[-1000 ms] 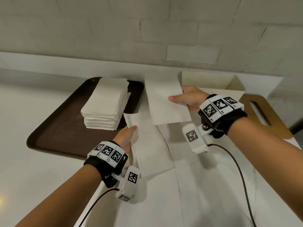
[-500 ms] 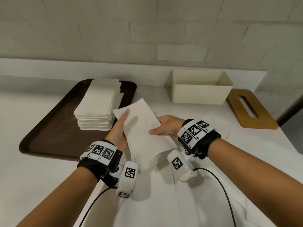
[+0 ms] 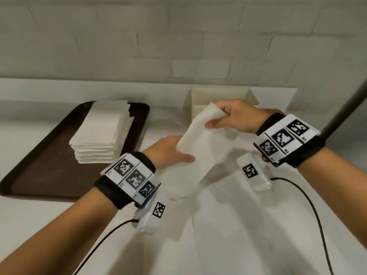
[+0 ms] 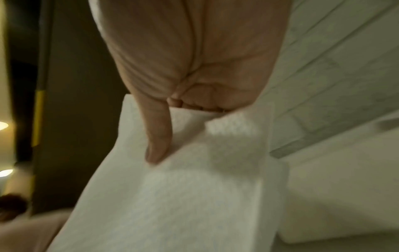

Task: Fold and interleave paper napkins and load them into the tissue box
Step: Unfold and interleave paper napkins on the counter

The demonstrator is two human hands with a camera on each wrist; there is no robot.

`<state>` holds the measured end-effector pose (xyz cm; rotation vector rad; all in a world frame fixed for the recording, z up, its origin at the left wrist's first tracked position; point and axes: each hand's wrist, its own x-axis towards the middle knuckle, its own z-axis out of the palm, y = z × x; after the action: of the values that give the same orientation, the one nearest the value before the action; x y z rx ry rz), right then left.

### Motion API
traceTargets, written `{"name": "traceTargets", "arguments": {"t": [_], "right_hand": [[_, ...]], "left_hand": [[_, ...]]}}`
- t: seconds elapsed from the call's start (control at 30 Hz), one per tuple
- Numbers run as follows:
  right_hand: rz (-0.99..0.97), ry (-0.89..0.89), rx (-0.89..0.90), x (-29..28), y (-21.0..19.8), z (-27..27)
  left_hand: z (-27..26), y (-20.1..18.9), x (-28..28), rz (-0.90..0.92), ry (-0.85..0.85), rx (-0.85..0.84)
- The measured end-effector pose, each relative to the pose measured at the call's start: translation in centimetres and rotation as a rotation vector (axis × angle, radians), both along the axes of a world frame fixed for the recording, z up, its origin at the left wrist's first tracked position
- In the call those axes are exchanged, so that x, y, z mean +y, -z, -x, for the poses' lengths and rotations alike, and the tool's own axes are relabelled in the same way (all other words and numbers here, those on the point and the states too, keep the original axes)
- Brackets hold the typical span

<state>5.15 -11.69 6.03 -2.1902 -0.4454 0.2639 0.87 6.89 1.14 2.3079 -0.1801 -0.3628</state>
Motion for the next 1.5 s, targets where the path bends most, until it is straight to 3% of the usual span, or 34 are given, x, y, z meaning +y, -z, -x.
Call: {"name": "traceTargets", "arguments": {"t": [0.1,0.3,0.43,0.67,0.87,1.17,1.27,1.4,1.5], "right_hand": [[-0.229,0.187,0.098,-4.1,1.8,0.7],[-0.361,0.310,0.246,-7.7,6.7,1.5],[-0.193,0.301,0.283,-7.7,9.1,1.4],[-0.166,0.278,0.361,-7.0,9.9,0.7],[-0.277,0.359,0.277,-6.2,9.2,-0.7],[-0.046,0.259,0.179,-6.7,8.6,-1.6],[0.061,0.174,0.077,-5.7,7.5,-2.1],[0.271,-0.001,-0.046,-2.9,5.6,-2.3],[0.217,-0.008,-0.047,-1.4,4.4,-2.6]], "left_hand": [[-0.1,1.6,1.2,0.017,-0.039,0.049],[-1.3,3.6,1.6,0.368,-0.267,-0.039],[-1.5,5.1,0.9,0.453,-0.252,0.048],[-2.2,6.5,0.2,0.645,-0.244,0.107],[-3.0,6.1,0.3,0.703,-0.361,0.041],[-4.2,6.5,1.5,0.616,-0.296,0.003],[-4.4,6.4,1.3,0.370,-0.247,0.041],[-4.2,3.8,-0.1,0.232,-0.190,-0.152],[-4.1,0.7,-1.2,0.288,-0.153,-0.303]]}}
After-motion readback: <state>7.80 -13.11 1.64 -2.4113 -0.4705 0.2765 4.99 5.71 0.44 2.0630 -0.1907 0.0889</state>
